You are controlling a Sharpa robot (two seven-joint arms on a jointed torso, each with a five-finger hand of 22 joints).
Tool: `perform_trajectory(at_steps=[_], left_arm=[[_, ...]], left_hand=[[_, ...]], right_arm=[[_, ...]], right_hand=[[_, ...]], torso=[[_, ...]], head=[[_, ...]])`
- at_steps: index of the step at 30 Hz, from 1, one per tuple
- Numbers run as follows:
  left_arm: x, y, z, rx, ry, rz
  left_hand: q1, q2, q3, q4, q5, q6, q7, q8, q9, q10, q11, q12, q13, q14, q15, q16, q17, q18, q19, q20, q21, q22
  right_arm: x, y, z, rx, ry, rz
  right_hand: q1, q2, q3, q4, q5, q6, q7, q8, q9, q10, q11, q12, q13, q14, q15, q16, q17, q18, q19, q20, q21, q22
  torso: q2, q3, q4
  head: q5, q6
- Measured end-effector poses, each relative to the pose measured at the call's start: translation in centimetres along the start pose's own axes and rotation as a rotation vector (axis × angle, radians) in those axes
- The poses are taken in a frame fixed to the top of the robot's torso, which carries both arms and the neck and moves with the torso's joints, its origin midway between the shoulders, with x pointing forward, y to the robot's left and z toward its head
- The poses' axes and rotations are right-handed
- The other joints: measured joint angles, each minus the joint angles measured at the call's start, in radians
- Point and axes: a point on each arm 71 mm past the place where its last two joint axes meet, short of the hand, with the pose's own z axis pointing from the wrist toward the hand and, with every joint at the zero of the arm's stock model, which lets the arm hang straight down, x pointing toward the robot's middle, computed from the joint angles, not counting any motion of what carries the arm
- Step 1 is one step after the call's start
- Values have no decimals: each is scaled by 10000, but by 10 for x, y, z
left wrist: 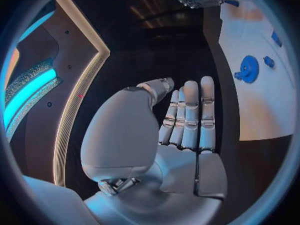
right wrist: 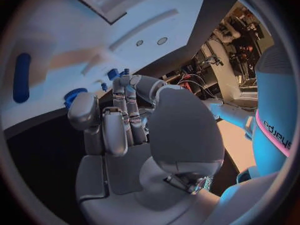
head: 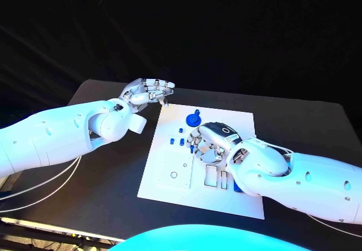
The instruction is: Assemble the parts on the task board
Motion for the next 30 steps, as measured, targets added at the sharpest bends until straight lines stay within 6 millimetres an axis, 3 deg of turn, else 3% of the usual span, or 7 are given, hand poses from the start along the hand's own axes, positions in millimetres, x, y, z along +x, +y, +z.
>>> perform_trajectory(at_steps=[15,30], left_arm=[[0,0,1,-3,6,3],[0,1,1,-8,3,5]], left_hand=[[0,0,-29,-29,0,0,0,1,0,0,0,0,-10,0,0,0,1,0,0,0,0,4],[0,0,-57,0,0,0,0,1,0,0,0,0,-26,0,0,0,-10,0,0,0,0,2]], right_arm=[[20,9,5,-182,66,115],[29,11,6,-235,159,116]], right_hand=[[23,10,14,13,29,0,0,-3,-4,0,-1,-37,-6,15,15,0,-16,0,0,0,-47,-25],[6,54,25,25,27,0,0,-38,7,1,-1,-57,2,17,17,0,-15,1,0,0,-48,-25]], torso=[[6,0,2],[5,-1,7]], head=[[208,-70],[229,-126]])
